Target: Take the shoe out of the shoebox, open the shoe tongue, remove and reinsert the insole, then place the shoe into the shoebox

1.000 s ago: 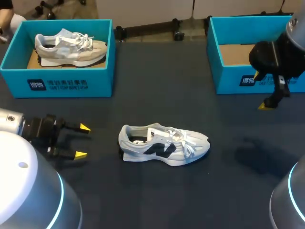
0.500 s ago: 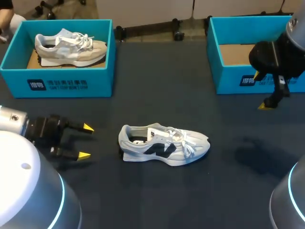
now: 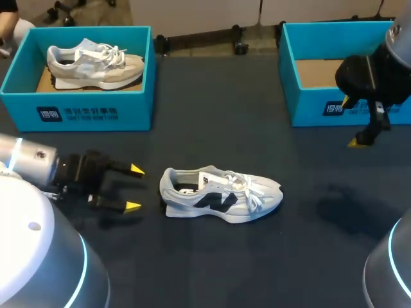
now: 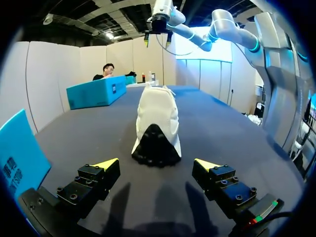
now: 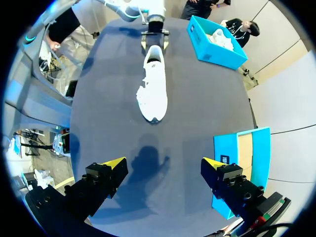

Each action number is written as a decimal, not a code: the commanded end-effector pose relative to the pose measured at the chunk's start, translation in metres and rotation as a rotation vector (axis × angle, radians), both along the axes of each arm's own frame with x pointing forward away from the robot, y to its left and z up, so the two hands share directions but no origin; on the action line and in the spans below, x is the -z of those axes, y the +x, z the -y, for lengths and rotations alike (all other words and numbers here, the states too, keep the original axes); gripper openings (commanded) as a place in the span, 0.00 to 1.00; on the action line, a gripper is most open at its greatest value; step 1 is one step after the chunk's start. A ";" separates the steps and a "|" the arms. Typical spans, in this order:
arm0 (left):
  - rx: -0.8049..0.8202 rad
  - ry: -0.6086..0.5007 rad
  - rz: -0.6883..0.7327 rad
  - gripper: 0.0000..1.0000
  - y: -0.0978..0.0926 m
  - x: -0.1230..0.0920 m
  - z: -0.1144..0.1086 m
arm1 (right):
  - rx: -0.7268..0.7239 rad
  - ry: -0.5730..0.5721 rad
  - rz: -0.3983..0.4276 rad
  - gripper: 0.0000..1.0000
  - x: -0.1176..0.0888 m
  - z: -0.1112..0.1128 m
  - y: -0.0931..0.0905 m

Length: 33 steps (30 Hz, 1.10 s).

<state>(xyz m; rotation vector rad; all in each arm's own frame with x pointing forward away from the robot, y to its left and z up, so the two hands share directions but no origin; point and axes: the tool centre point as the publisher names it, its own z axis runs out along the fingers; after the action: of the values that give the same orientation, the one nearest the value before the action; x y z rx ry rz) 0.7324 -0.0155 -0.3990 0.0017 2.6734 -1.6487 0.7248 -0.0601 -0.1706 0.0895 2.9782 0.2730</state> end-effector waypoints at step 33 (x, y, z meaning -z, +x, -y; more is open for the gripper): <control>0.014 0.028 -0.059 1.00 -0.001 0.013 0.080 | 0.001 -0.003 -0.003 1.00 0.001 -0.001 0.002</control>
<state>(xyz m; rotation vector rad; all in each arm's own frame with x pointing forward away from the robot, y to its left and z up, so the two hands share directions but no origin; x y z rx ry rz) 0.7294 -0.0901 -0.4079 -0.0282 2.7410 -1.6459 0.7248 -0.0601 -0.1706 0.0895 2.9782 0.2731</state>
